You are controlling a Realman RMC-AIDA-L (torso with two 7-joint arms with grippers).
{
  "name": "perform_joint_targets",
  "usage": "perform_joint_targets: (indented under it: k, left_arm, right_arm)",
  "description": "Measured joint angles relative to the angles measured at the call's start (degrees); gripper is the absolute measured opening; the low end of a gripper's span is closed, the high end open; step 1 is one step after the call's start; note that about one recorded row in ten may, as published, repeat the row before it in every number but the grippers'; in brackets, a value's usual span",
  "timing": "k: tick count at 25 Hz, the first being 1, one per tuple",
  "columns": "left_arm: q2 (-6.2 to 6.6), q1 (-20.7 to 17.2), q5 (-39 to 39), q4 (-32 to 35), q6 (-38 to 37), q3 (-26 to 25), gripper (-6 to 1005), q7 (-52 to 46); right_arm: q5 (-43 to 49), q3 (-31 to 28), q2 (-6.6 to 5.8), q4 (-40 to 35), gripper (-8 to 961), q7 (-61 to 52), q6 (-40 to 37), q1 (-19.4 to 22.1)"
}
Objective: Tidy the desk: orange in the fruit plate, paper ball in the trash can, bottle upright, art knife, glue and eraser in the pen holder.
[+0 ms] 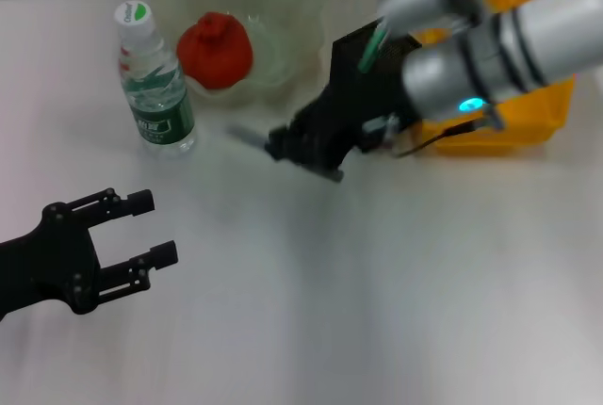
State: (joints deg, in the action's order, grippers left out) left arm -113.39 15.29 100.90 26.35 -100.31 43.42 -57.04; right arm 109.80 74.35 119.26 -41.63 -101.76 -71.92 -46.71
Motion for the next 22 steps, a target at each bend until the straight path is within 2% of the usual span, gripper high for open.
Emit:
perform_joint_targets:
  k: [5, 6, 7, 11, 16, 20, 22]
  left_arm:
    - [0.03, 0.15, 0.01, 0.08, -0.28, 0.00, 709, 0.00]
    - [0.07, 0.32, 0.03, 0.08, -0.49, 0.00, 709, 0.00]
    - [0.07, 0.32, 0.03, 0.08, -0.49, 0.00, 709, 0.00]
    - [0.15, 0.53, 0.16, 0.06, -0.87, 0.00, 709, 0.00]
    - [0.15, 1.14, 0.36, 0.17, -1.02, 0.29, 709, 0.00]
    - [0.00, 1.22, 0.36, 0.18, -1.29, 0.40, 709, 0.35]
    - [-0.03, 1.23, 0.36, 0.05, -1.29, 0.41, 709, 0.50]
  right_arm:
    - [-5.77, -8.11, -0.23, 1.71, 118, 2.92, -4.68, 3.53]
    - [-8.32, -12.85, -0.26, 3.48, 117, 4.41, -6.69, 5.02]
    - [-8.32, -12.85, -0.26, 3.48, 117, 4.41, -6.69, 5.02]
    - [-14.39, -21.84, -0.54, 9.70, 116, 8.19, -9.09, 6.94]
    - [-20.23, -27.02, -0.32, 13.75, 115, 12.89, -8.27, 8.41]
    - [-21.98, -28.00, -0.20, 14.95, 113, 16.18, -6.45, 8.45]
    - [-24.62, -27.76, -0.03, 17.35, 112, 23.77, -3.51, 7.73]
